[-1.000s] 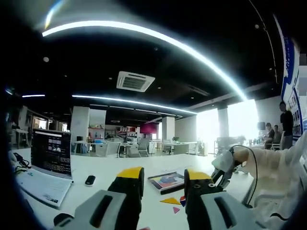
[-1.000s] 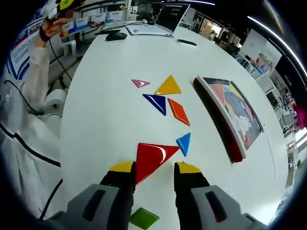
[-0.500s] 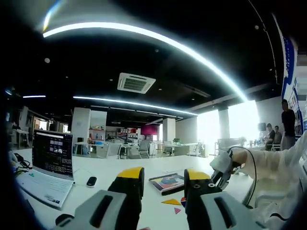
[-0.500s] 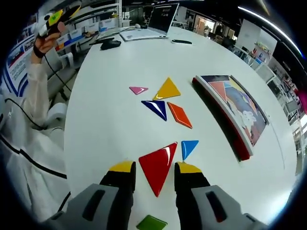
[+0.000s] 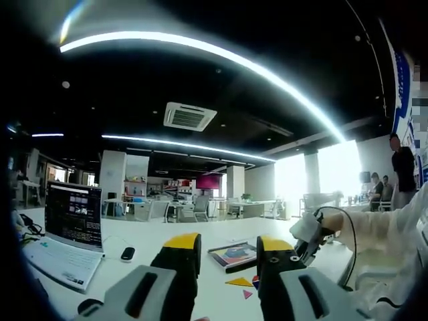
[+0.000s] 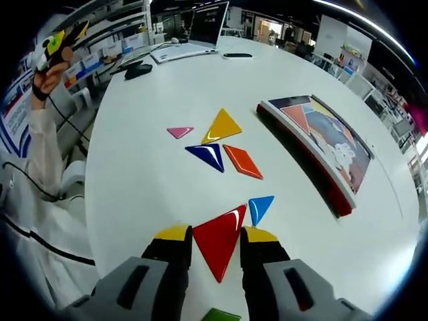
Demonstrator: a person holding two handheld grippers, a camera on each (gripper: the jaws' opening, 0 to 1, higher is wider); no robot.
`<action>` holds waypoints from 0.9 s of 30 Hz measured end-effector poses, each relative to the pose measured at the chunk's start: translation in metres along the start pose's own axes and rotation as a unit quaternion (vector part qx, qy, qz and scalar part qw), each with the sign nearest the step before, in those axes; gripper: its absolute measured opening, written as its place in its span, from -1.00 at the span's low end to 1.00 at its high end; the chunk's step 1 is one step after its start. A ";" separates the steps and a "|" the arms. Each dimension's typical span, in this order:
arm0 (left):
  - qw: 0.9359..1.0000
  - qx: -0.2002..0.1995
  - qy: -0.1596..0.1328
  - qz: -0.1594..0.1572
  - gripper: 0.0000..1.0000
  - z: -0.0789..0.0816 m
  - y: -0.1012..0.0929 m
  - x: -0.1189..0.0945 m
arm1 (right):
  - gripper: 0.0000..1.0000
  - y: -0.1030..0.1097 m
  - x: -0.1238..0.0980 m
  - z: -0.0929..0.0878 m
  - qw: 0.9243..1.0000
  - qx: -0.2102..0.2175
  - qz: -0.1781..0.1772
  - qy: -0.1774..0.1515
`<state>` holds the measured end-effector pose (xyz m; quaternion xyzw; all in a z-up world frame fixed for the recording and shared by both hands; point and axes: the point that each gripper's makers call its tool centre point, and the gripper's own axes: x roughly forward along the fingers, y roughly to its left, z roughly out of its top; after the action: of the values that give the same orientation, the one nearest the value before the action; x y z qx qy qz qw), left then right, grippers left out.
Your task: Pick up the tangram pieces one by one and place each piece onto its matching region on the pattern sheet, fitting the shapes together until the outline on the sheet is completely filled by the tangram pieces
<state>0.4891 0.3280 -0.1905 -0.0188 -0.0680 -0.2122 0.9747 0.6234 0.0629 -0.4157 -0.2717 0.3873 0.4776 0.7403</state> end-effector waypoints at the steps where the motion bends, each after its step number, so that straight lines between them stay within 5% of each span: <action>1: 1.000 0.000 0.000 0.000 -0.31 0.000 0.000 0.000 | -0.40 0.000 0.000 0.000 1.000 0.000 -0.001 0.000; 13: 1.000 0.001 0.002 0.000 -0.31 -0.001 0.001 0.001 | -0.41 -0.007 -0.015 0.012 1.000 0.003 -0.011 -0.010; 14: 1.000 0.000 0.002 0.000 -0.31 -0.001 0.001 0.001 | -0.44 -0.007 -0.016 0.013 1.000 0.001 -0.012 -0.010; 16: 1.000 -0.001 0.000 0.001 -0.31 0.000 0.002 0.001 | -0.92 -0.012 -0.022 0.020 1.000 -0.009 -0.027 -0.013; 18: 1.000 0.000 0.001 0.000 -0.31 -0.001 0.001 0.001 | -0.92 -0.014 -0.026 0.024 0.999 0.003 -0.029 -0.015; 22: 1.000 0.001 -0.002 0.000 -0.31 0.001 0.001 -0.001 | -0.87 -0.012 -0.025 0.022 1.000 0.001 -0.023 -0.018; 27: 1.000 0.000 -0.003 0.003 -0.31 0.001 0.004 -0.002 | -0.36 0.015 -0.008 -0.010 0.997 -0.060 0.029 0.027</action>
<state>0.4885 0.3321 -0.1894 -0.0197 -0.0711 -0.2090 0.9751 0.6046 0.0571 -0.4148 -0.3166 0.3855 0.5141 0.6977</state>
